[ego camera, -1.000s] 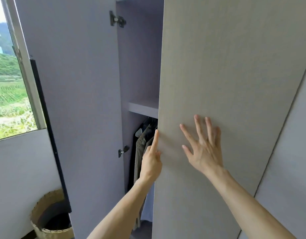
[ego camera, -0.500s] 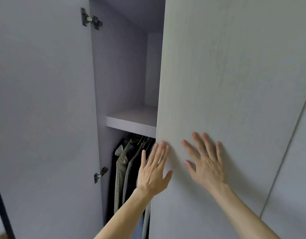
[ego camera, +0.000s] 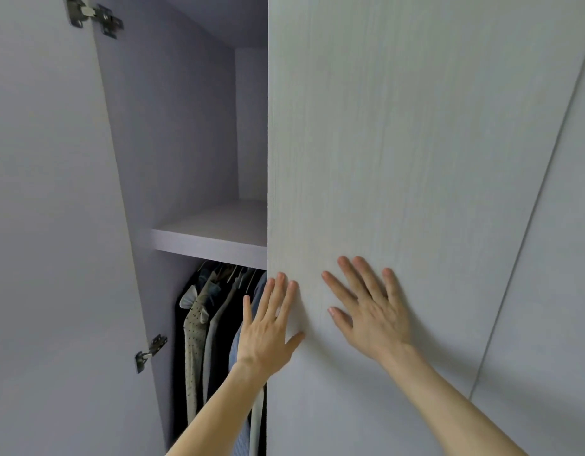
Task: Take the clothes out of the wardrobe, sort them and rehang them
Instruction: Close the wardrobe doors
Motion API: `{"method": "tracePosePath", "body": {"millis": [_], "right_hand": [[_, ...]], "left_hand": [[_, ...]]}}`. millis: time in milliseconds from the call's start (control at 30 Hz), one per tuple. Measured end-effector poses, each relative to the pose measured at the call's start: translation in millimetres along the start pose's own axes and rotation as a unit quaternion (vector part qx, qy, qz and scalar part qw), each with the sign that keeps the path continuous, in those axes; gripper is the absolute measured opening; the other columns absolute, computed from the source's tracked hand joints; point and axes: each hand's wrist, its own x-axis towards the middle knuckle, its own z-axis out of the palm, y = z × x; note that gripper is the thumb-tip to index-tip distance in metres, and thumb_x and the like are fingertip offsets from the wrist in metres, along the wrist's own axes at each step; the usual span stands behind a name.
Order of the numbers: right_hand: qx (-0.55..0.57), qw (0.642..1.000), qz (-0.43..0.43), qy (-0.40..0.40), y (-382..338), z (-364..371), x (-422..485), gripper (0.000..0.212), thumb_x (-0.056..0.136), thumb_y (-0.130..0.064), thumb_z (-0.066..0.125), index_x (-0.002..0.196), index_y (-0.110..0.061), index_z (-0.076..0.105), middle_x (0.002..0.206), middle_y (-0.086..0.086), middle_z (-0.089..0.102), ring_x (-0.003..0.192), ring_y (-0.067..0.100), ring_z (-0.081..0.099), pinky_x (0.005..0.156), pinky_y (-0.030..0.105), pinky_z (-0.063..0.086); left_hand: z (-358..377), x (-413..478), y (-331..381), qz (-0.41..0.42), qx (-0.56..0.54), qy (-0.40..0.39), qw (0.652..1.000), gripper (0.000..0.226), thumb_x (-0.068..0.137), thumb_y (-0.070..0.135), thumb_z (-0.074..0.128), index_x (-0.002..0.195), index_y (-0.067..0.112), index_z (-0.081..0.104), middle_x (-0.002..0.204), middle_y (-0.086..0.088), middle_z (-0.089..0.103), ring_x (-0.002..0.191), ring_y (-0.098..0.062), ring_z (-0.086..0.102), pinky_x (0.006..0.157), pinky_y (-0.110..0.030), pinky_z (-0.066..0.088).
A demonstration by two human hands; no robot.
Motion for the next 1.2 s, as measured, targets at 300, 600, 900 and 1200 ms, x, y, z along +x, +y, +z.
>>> {"method": "tracePosePath", "body": {"millis": [300, 600, 900, 1200], "right_hand": [[0.181, 0.980, -0.005, -0.082, -18, -30, -15, 0.075, 0.089, -0.040, 0.056, 0.157, -0.030, 0.025, 0.167, 0.004, 0.006, 0.154, 0.024, 0.002, 0.119, 0.059, 0.008], [0.491, 0.864, -0.015, -0.109, -90, -83, -28, 0.057, 0.096, -0.055, 0.030, 0.148, -0.035, 0.043, 0.161, -0.005, 0.028, 0.151, 0.008, 0.014, 0.122, 0.040, 0.021], [0.626, 0.757, -0.116, -0.145, -231, -139, -18, 0.062, 0.089, -0.064, 0.032, 0.146, -0.042, 0.044, 0.158, -0.017, 0.030, 0.148, -0.002, 0.013, 0.122, 0.032, 0.020], [0.619, 0.759, -0.168, -0.117, -369, -184, 48, 0.060, 0.091, -0.059, 0.033, 0.147, -0.040, 0.042, 0.159, -0.012, 0.030, 0.150, 0.005, 0.017, 0.120, 0.039, 0.029]], "left_hand": [[-60, -33, -20, -0.041, -0.002, -0.073, 0.997, 0.088, 0.098, 0.049, 0.047, 0.154, 0.039, -0.021, 0.162, 0.013, -0.024, 0.152, -0.013, -0.015, 0.123, -0.051, -0.003], [-126, -186, -93, -0.245, 0.047, -0.053, 0.967, 0.073, 0.098, 0.048, 0.048, 0.158, 0.036, 0.008, 0.166, 0.008, 0.010, 0.154, -0.014, -0.001, 0.125, -0.044, 0.005], [-219, -329, -161, -0.431, 0.077, -0.009, 0.899, 0.072, 0.097, 0.046, 0.054, 0.158, 0.034, 0.017, 0.165, -0.001, 0.017, 0.152, -0.022, 0.013, 0.123, -0.043, 0.016], [-294, -340, -275, -0.436, 0.070, 0.040, 0.896, 0.071, 0.096, 0.043, 0.057, 0.157, 0.034, 0.021, 0.165, 0.000, 0.018, 0.150, -0.022, 0.021, 0.122, -0.043, 0.023]]}}
